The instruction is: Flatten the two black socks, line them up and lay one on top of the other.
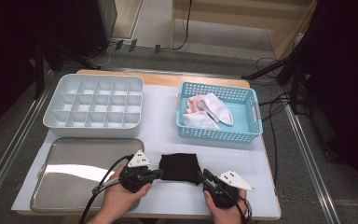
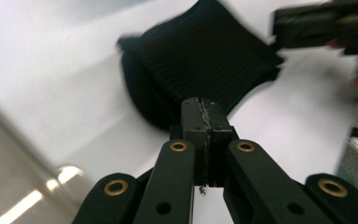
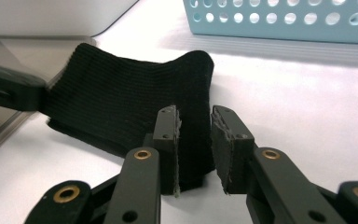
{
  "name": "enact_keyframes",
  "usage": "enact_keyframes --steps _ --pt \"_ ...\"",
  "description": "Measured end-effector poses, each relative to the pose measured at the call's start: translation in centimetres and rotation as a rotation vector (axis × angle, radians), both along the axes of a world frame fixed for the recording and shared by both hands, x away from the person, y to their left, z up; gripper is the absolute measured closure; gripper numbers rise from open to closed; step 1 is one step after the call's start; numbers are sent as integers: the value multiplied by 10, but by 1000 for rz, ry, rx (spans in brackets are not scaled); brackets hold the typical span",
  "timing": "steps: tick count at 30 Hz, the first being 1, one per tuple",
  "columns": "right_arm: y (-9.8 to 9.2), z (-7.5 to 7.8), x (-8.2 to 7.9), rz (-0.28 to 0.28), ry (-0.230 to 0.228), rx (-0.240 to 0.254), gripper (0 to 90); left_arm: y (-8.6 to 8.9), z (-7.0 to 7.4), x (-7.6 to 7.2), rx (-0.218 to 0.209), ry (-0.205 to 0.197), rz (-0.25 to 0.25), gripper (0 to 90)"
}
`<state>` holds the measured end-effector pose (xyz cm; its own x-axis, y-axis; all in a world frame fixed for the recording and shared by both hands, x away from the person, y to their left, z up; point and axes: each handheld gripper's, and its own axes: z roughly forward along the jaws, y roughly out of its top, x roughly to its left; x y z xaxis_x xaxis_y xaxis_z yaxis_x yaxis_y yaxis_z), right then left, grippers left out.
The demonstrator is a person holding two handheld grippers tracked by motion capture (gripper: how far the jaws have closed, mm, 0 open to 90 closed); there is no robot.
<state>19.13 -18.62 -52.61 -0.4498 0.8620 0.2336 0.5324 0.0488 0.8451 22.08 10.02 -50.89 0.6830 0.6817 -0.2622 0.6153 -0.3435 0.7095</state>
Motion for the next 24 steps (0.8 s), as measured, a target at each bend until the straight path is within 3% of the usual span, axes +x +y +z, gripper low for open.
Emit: enact_keyframes --steps 3,6,9,11,13,15,18,20,24 --pt "0 0 -1 1 -4 12 693 2 -8 4 2 15 7 900" --pt "1 -1 0 -20 4 22 577 1 -7 5 -5 15 15 887" --pt "3 -5 4 -43 52 27 505 -1 -8 8 11 41 13 739" --pt "5 -8 7 -41 77 20 508 -2 -11 10 13 59 28 637" --pt "7 -9 7 -32 94 12 535 -2 -13 11 3 80 24 593" --pt "8 -9 7 -15 103 3 563 -4 -13 11 -3 82 25 623" --pt "11 -10 7 -5 104 -16 599 -6 -14 10 -6 79 22 738" --pt "13 -10 7 -4 99 -28 606 -6 -11 7 -11 55 22 850" --pt "12 -10 7 -4 90 -26 608 -8 0 5 -7 -13 24 869"
